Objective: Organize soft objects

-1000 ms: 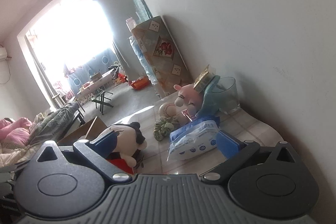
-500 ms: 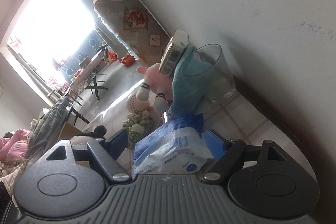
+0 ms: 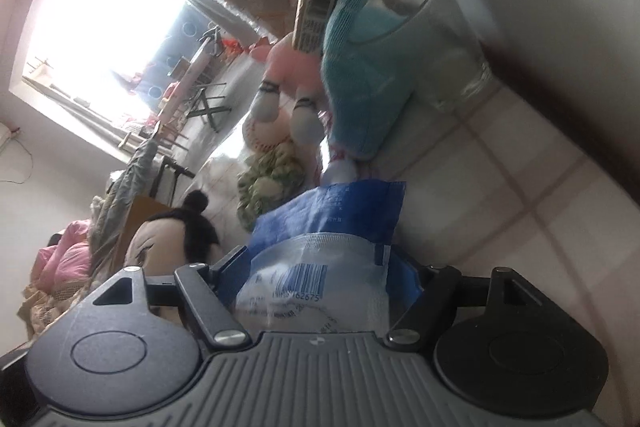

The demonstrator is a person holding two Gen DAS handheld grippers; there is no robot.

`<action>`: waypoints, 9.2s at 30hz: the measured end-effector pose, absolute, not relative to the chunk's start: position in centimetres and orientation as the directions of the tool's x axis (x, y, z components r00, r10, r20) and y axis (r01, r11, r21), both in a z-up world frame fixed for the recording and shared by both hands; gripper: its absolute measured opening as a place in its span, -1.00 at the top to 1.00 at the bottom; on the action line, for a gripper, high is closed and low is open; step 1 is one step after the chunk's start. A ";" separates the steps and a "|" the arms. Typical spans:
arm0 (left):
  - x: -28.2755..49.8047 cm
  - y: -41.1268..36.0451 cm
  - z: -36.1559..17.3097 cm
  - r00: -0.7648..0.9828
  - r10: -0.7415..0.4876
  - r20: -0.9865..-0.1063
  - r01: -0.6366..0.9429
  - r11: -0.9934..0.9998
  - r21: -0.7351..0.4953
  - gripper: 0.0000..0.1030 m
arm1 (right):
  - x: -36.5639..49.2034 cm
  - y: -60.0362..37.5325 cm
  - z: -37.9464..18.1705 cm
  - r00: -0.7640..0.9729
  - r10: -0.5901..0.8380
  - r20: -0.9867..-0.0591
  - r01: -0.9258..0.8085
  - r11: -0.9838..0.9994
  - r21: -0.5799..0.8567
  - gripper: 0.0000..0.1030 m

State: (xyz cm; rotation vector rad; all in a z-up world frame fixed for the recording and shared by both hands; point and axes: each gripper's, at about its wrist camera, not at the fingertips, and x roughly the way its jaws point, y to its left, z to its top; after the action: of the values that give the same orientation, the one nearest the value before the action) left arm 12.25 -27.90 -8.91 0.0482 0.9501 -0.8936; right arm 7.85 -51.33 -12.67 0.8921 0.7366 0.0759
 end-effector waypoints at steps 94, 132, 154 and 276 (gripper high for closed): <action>13.4 -27.1 -9.5 0.248 -0.570 -0.783 0.559 0.744 -0.365 -0.81 | 16.4 -51.2 -2.5 0.857 -0.266 -0.441 0.272 0.961 -0.051 0.32; 15.7 -28.0 -9.4 0.304 -0.499 -0.811 0.451 0.826 -0.339 -0.40 | -0.5 -50.4 -12.4 0.883 -0.003 -0.470 0.345 0.683 0.644 0.34; 9.8 -19.8 -0.6 0.403 -0.657 -0.638 0.488 0.743 -0.457 -0.34 | -6.3 -43.8 -2.3 0.969 0.009 -0.245 0.147 0.780 0.608 0.43; 14.7 19.0 1.3 0.816 -0.267 -0.512 0.034 0.908 -0.418 -1.00 | 37.6 -5.6 -7.3 0.456 0.034 -0.889 -0.251 0.964 -0.091 0.48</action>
State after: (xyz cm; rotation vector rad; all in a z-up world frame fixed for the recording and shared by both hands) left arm 14.70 19.04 1.30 -0.4069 0.5976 -0.1652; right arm 37.55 -5.57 -7.34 -0.2216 1.0856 0.1776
